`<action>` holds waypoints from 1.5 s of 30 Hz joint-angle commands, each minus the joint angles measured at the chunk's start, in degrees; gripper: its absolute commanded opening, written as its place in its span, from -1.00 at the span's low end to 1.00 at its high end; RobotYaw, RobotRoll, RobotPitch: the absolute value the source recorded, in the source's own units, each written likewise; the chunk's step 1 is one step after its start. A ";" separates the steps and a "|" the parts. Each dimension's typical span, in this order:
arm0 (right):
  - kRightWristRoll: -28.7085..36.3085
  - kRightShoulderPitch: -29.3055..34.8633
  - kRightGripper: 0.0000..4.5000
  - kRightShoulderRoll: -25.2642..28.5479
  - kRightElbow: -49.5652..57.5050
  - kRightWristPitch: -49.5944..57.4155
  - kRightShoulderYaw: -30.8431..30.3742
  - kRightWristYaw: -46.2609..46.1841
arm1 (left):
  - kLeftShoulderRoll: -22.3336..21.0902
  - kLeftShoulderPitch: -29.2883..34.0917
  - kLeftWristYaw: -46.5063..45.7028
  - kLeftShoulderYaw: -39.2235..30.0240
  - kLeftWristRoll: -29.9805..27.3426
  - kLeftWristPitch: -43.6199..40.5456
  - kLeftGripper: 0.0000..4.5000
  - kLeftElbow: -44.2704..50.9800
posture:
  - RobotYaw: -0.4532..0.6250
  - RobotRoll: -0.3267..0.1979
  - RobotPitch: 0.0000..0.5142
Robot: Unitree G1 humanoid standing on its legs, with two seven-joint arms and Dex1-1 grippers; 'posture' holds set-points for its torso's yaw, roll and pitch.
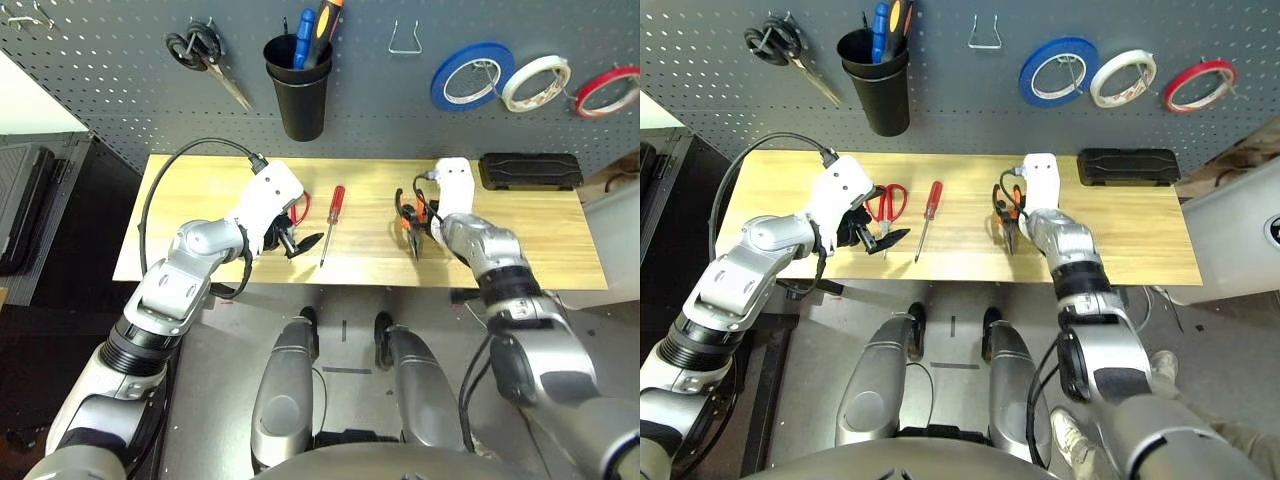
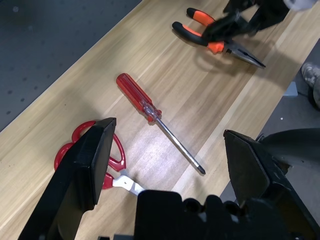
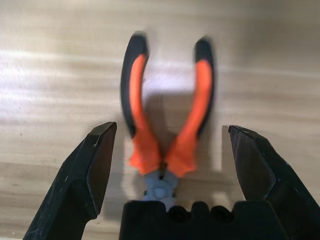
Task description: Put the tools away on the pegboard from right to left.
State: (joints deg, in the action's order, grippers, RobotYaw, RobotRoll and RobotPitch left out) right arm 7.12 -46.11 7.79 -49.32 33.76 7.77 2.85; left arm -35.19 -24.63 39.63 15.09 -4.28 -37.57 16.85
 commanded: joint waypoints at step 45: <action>-4.89 28.92 0.06 9.05 28.01 -35.89 -3.78 11.69 | 12.47 1.92 -1.90 -15.99 -17.10 12.19 1.00 9.40 | 0.38 0.25 0.17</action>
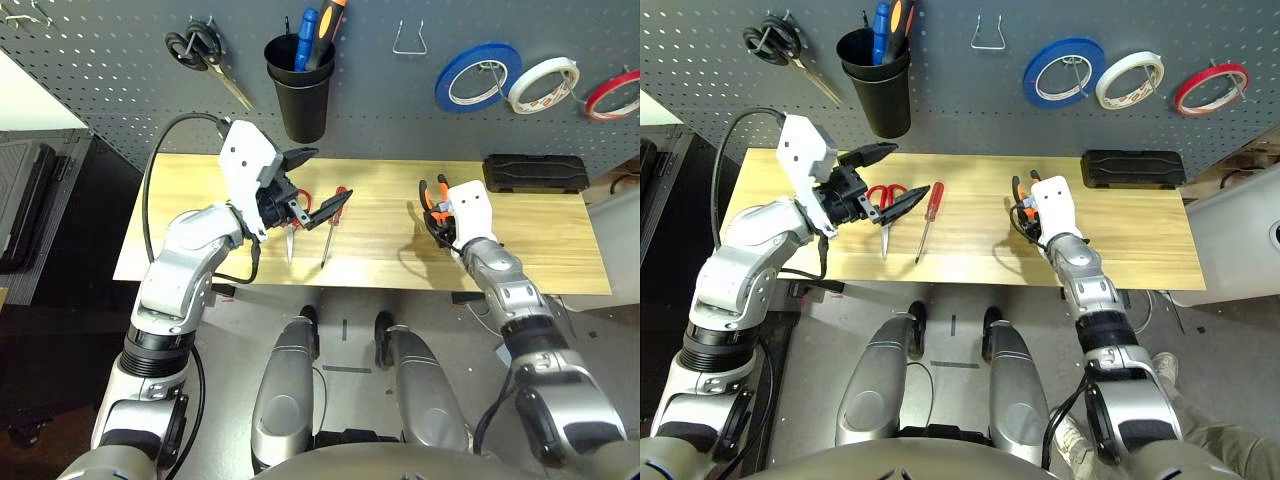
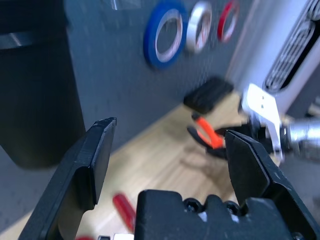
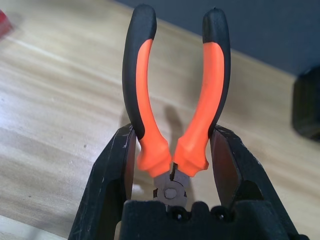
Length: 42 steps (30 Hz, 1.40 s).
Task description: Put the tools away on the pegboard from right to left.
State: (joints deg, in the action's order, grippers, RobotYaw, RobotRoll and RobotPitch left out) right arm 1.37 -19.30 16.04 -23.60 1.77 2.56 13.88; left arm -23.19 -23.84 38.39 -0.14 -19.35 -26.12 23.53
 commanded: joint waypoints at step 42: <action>2.76 -19.99 0.06 -7.62 25.86 -18.12 1.07 -3.80 | 2.14 -1.79 -5.48 -0.84 -7.09 1.89 1.00 2.67 | 0.32 0.25 0.15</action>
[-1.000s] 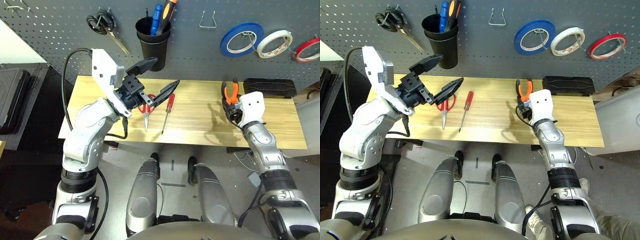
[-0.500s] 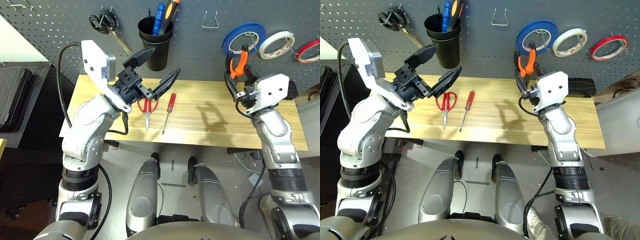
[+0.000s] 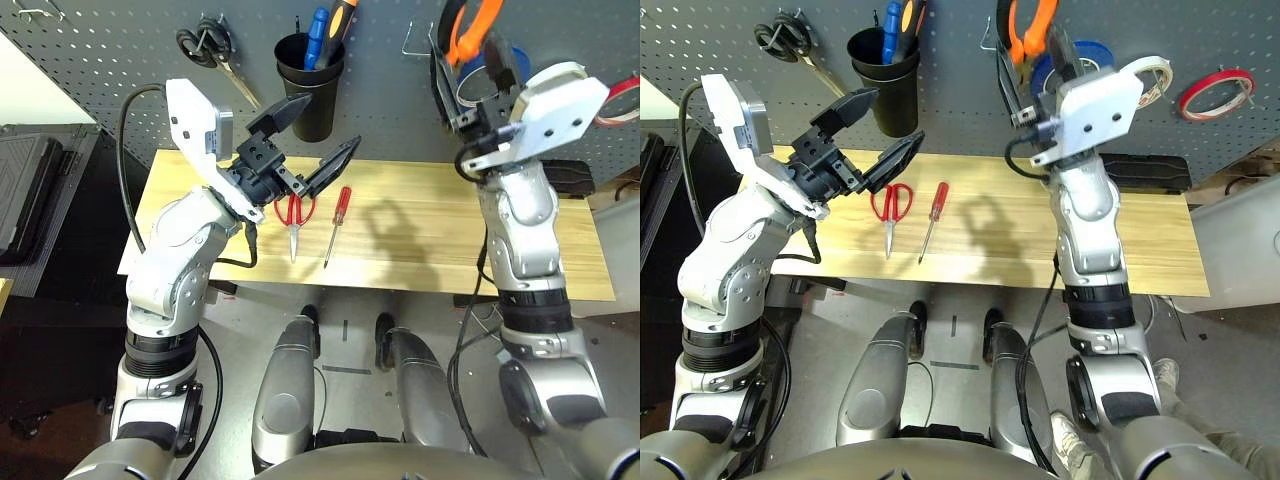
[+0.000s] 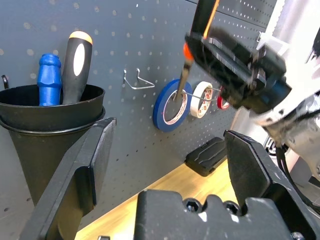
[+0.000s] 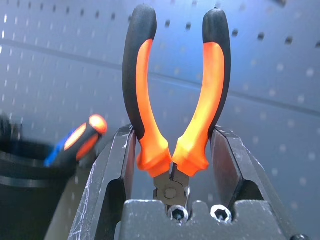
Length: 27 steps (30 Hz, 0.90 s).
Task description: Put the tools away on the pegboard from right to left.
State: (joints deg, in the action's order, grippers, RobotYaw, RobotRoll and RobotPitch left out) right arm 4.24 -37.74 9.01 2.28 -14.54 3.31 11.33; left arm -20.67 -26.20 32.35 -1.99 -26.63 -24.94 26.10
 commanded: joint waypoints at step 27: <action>-0.96 -22.88 0.06 -3.08 -36.34 -13.43 2.73 -8.53 | -0.92 0.19 0.17 2.22 1.52 2.20 1.00 -1.63 | 0.36 0.25 0.19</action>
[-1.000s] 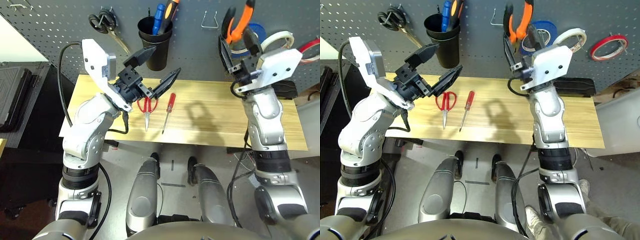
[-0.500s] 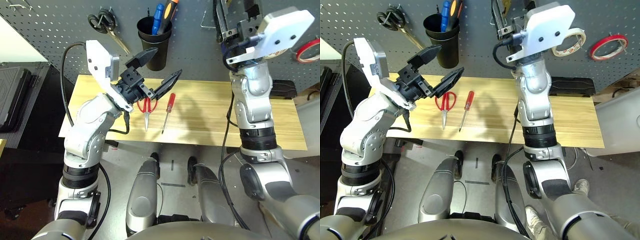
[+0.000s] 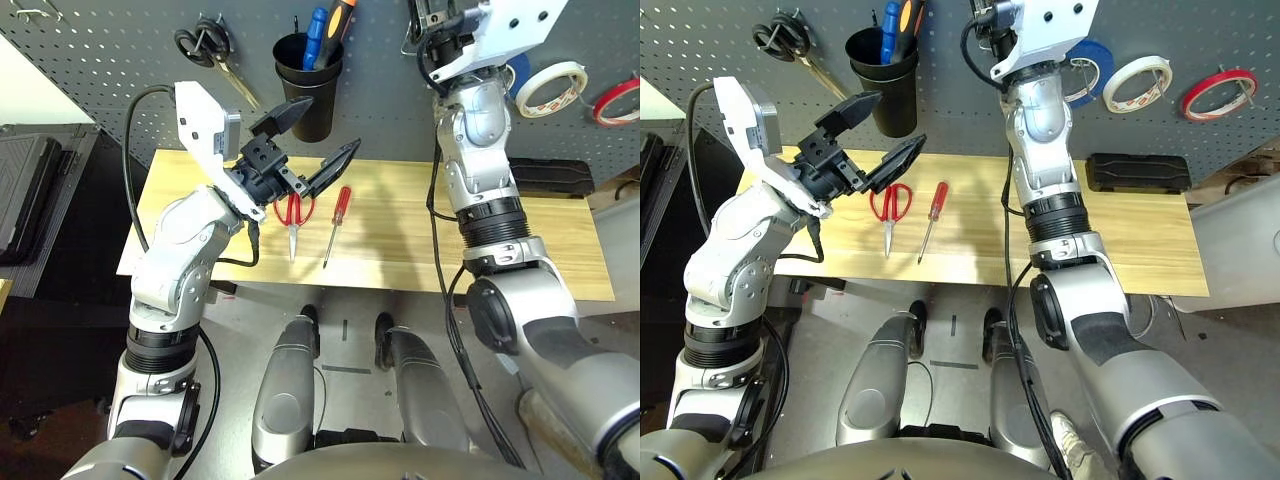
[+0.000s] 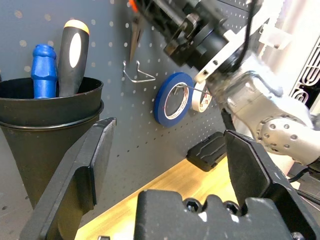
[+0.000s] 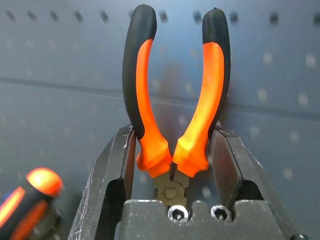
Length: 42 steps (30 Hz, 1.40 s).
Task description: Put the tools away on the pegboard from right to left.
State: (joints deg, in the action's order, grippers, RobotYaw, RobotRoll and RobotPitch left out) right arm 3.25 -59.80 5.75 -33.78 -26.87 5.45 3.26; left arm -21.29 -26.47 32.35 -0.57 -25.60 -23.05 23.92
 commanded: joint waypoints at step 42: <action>-0.58 35.30 0.98 14.08 18.00 -8.72 -4.84 17.90 | 0.70 4.30 -3.73 4.12 5.67 -1.26 1.00 -5.81 | 0.34 0.25 0.23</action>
State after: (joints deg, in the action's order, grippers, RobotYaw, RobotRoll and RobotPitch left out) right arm 1.78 -26.22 19.04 -17.73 -36.58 1.45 19.08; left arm -20.95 -23.49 28.98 2.03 -21.24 -24.06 18.81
